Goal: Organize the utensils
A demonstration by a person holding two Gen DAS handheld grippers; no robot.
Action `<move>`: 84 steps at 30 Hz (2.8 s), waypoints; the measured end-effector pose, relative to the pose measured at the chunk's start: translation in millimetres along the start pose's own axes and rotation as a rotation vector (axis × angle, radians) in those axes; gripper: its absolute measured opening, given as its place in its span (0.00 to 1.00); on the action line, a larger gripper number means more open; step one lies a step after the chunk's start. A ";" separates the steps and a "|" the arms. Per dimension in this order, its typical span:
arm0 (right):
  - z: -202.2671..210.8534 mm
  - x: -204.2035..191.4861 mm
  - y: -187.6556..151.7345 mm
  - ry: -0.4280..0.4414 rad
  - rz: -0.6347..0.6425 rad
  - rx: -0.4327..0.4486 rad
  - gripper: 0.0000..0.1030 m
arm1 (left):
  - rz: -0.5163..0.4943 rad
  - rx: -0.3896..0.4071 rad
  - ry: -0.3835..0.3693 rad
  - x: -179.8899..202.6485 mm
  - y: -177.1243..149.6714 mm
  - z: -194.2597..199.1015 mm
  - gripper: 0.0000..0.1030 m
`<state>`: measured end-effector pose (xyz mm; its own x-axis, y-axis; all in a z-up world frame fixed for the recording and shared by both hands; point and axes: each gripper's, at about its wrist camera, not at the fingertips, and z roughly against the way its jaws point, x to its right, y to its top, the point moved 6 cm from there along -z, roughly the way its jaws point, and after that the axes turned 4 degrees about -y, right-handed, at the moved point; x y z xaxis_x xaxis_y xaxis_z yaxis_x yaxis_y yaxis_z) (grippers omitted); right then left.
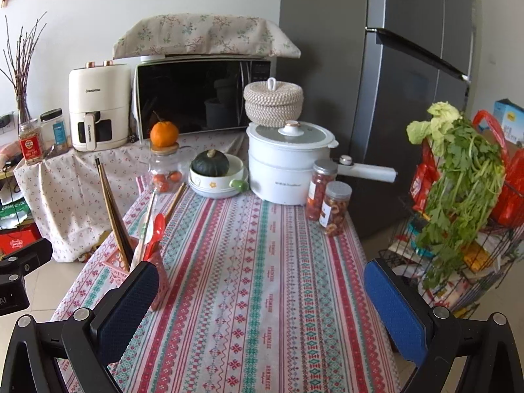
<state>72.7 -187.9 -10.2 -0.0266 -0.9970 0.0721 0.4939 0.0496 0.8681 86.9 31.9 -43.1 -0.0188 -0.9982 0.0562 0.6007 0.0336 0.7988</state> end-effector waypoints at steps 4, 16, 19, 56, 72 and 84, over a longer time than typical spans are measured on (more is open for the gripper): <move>0.0 13.1 2.1 -0.013 -0.041 -0.005 1.00 | 0.011 0.011 -0.011 7.3 -1.4 3.3 1.00; -11.1 12.9 -5.4 -0.030 -0.045 -0.054 1.00 | -0.008 0.048 -0.007 14.5 -0.1 10.1 1.00; -12.5 10.9 -5.8 -0.026 -0.046 -0.060 1.00 | -0.008 0.045 -0.005 12.5 -0.2 8.8 1.00; -21.5 -10.3 -6.7 0.009 -0.027 -0.082 1.00 | -0.009 0.047 0.001 8.5 -1.4 10.3 1.00; -24.4 -11.7 -7.7 0.007 -0.025 -0.090 1.00 | -0.007 0.042 0.003 5.8 -2.2 10.7 1.00; -25.7 -9.0 -7.7 0.003 -0.031 -0.094 1.00 | -0.003 0.016 0.004 5.0 -5.3 4.5 1.00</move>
<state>91.6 -180.9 -30.2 -0.0404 -0.9982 0.0446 0.5720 0.0135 0.8201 80.0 27.0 -44.3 -0.0173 -0.9986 0.0509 0.5876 0.0310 0.8086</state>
